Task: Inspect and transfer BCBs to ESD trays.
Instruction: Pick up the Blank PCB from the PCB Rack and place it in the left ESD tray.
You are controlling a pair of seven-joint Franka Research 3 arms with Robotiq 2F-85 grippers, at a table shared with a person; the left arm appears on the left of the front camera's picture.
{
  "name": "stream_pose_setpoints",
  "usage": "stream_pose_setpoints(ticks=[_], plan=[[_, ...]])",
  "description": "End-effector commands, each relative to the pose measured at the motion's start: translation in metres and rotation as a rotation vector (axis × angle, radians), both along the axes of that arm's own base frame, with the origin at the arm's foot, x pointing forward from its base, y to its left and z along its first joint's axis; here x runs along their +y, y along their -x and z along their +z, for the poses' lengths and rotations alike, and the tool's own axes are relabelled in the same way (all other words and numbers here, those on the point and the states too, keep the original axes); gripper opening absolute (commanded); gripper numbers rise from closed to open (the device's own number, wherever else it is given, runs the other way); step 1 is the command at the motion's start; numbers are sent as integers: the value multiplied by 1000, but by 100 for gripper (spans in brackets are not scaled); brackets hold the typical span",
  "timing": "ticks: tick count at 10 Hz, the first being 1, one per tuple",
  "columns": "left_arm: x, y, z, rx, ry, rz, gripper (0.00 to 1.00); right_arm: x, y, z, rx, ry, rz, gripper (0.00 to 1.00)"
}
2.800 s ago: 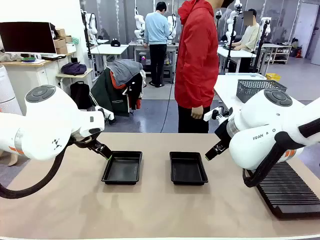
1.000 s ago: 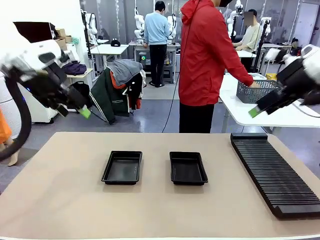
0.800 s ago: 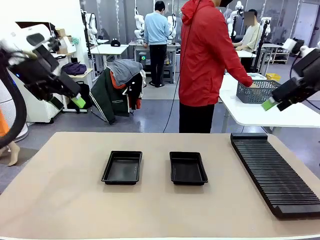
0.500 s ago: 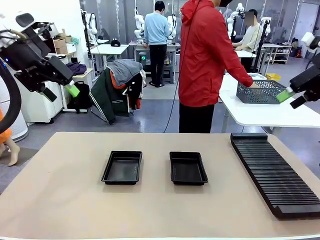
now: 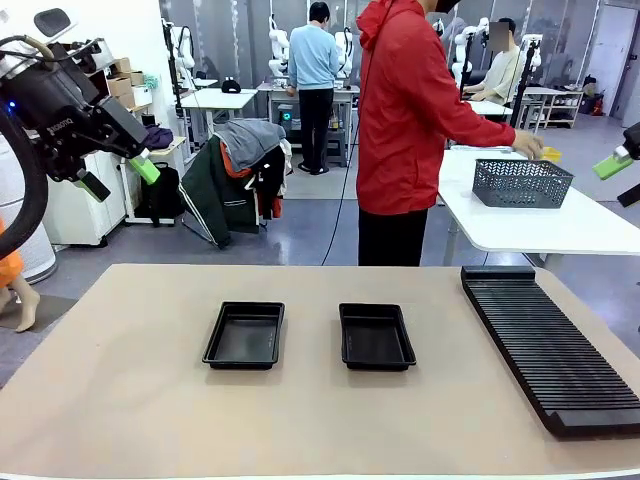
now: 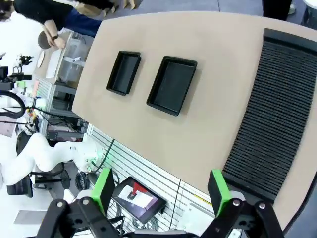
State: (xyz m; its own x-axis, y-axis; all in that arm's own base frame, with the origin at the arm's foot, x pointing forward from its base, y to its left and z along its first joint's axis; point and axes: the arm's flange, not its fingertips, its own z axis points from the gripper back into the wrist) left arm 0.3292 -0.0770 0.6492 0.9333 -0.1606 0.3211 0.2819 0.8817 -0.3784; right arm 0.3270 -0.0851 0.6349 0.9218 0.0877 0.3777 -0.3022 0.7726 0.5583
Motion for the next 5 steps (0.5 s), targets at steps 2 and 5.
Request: stream_pose_setpoints(ticks=[2, 5], plan=[[1, 1, 13, 26, 0, 28, 100, -18, 9, 22, -36, 22, -63, 100], [1, 1, 19, 30, -11, 45, 100, -36, 14, 36, -44, 61, -109, 100]])
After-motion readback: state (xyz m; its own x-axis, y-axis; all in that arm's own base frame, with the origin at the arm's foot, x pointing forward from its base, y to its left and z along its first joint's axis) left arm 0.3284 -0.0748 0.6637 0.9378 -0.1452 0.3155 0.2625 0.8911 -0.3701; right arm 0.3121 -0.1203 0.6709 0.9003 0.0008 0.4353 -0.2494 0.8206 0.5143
